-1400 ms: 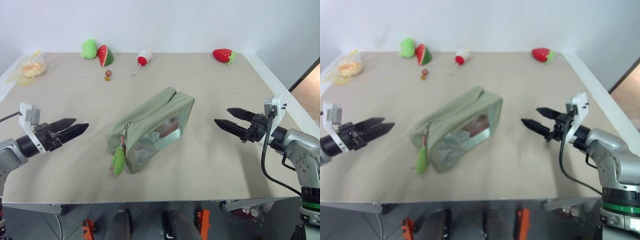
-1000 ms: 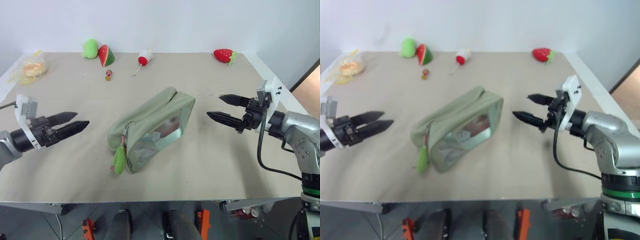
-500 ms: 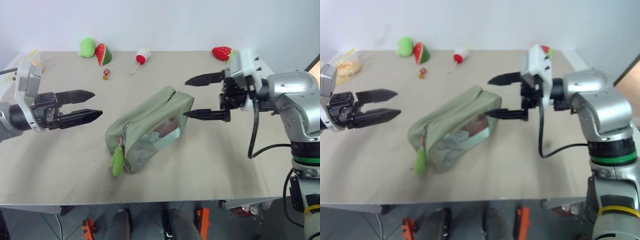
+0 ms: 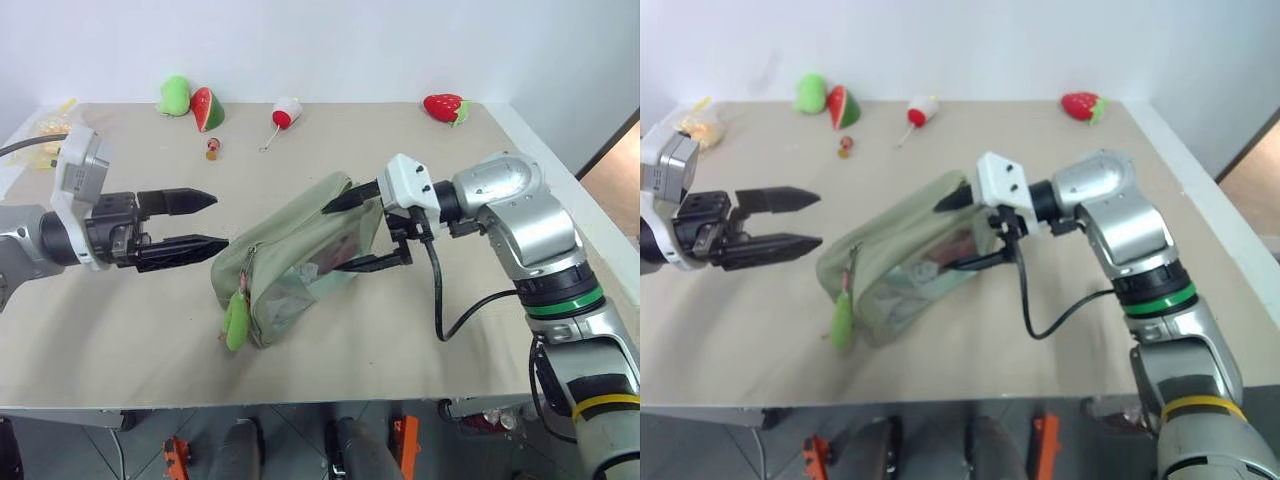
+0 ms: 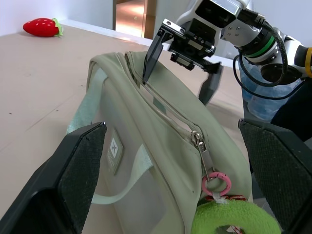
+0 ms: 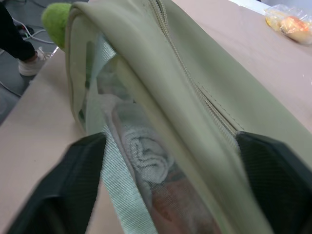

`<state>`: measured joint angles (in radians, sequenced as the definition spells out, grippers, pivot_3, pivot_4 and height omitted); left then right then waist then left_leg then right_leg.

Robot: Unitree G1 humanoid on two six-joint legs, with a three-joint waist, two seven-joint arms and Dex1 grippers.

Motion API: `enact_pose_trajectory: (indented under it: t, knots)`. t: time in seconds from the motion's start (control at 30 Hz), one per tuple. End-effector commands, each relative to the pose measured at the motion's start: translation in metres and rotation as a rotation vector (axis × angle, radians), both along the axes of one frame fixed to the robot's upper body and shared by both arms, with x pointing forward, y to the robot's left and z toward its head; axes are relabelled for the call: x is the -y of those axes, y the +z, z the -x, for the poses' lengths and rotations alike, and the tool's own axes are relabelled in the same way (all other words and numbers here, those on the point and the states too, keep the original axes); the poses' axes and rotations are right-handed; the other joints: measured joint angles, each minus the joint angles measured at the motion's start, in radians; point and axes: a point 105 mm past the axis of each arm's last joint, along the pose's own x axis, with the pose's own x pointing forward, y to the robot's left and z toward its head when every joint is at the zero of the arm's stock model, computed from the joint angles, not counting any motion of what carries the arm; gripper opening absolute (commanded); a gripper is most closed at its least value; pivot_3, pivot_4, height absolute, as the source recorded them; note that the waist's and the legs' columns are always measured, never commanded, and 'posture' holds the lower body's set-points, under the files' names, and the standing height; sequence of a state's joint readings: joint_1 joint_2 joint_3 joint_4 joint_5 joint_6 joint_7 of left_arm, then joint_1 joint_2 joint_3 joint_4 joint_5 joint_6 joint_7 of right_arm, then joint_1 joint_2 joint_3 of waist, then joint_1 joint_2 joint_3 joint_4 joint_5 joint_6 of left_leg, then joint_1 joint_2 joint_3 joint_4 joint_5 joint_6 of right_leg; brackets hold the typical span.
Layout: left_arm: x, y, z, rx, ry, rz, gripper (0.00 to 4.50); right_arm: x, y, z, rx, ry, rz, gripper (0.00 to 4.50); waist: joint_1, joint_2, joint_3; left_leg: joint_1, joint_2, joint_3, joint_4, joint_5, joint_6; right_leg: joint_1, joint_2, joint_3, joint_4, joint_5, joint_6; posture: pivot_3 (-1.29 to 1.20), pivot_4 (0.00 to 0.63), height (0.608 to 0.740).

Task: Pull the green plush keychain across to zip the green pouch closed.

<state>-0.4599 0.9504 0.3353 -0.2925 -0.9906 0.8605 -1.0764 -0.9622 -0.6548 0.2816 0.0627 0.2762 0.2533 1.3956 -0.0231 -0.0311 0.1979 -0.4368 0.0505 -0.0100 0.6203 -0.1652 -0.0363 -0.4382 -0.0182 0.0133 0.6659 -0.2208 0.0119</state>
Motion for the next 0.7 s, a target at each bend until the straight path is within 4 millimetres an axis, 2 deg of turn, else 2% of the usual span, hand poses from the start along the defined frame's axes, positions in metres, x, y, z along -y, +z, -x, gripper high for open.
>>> enact_pose_trajectory:
  t: [0.03,0.27,0.3,0.4,0.53,0.6,0.7]
  knots:
    - [0.002,0.0,0.002,0.009,-0.006,0.018,4.5,-0.001,0.006,-0.001,0.062,0.013,0.016,2.69,0.0,0.0,0.0,0.0,0.0,0.0,0.0,0.0,0.0,0.0,0.0,0.0,0.0,0.0,0.0,0.0,0.15,0.74]
    - [0.004,-0.012,0.0,-0.02,0.011,0.041,4.5,0.003,0.003,0.001,0.05,0.025,0.029,0.19,0.0,0.0,0.0,0.0,0.0,0.0,0.001,0.0,0.0,0.0,0.0,0.0,0.0,0.001,0.0,0.0,0.15,0.74]
    - [0.004,-0.012,0.0,-0.023,0.012,0.045,4.5,0.003,0.002,0.002,0.048,0.028,0.032,0.04,0.0,0.0,0.0,0.0,0.0,0.0,0.001,0.0,0.0,0.0,0.0,0.001,0.0,0.001,0.0,0.0,0.15,0.74]
    - [0.004,-0.014,0.0,-0.027,0.014,0.052,4.5,0.005,0.001,0.002,0.045,0.027,0.041,0.04,0.001,0.0,0.0,0.0,0.001,0.0,0.002,0.0,0.0,0.0,0.001,0.001,0.0,0.002,0.0,0.0,0.15,0.74]
    - [0.004,-0.015,-0.001,-0.028,0.018,0.054,4.5,0.006,0.007,-0.009,0.094,-0.038,0.017,0.04,0.001,0.0,0.0,0.0,0.001,0.0,0.003,0.0,0.0,0.0,0.001,0.001,0.001,0.002,0.0,0.0,0.15,0.74]
    - [0.004,-0.015,-0.001,-0.027,0.018,0.056,4.5,0.007,0.018,-0.014,0.121,-0.067,-0.015,0.04,0.001,0.0,0.0,0.0,0.001,0.0,0.004,0.0,0.0,0.001,0.001,0.001,0.001,0.003,0.001,0.0,0.15,0.74]
    - [0.005,-0.015,-0.001,-0.028,0.017,0.057,4.5,0.012,0.043,-0.03,0.2,-0.154,-0.087,0.04,0.0,0.0,0.0,0.0,0.001,0.001,0.005,0.001,0.0,0.001,0.001,0.002,0.001,0.005,0.001,0.0,0.15,0.74]
